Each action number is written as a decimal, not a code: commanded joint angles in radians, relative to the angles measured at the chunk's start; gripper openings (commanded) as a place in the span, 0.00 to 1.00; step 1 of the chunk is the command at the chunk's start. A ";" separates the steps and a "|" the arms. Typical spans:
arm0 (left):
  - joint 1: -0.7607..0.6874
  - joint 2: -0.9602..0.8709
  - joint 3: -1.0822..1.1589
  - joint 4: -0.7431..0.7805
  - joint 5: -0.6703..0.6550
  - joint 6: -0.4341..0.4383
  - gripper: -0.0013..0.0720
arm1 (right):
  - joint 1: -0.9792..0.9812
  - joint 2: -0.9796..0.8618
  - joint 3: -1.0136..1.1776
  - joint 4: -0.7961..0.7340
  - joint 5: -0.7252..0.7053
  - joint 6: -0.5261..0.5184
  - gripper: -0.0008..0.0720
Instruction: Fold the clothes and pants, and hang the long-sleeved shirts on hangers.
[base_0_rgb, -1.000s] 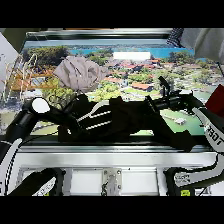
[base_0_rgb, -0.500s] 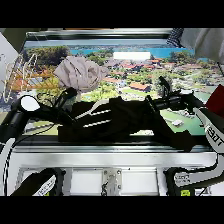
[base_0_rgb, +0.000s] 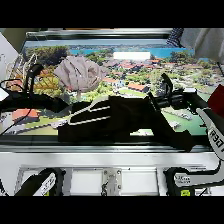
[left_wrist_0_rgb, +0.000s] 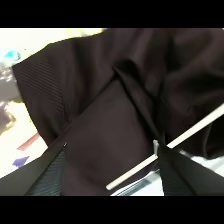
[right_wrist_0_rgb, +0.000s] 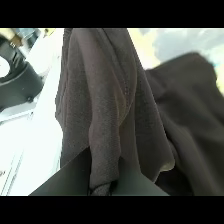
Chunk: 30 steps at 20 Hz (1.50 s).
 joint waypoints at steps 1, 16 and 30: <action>0.013 0.081 -0.051 0.008 0.024 -0.209 0.82 | -0.001 0.080 0.001 0.026 -0.093 0.063 0.03; -0.522 0.056 -0.291 0.003 0.582 -0.667 0.82 | 0.000 0.246 0.001 0.026 -0.194 0.180 0.03; -0.358 0.102 -0.320 0.009 0.436 -0.665 0.04 | -0.001 0.259 0.001 0.027 -0.220 0.322 0.04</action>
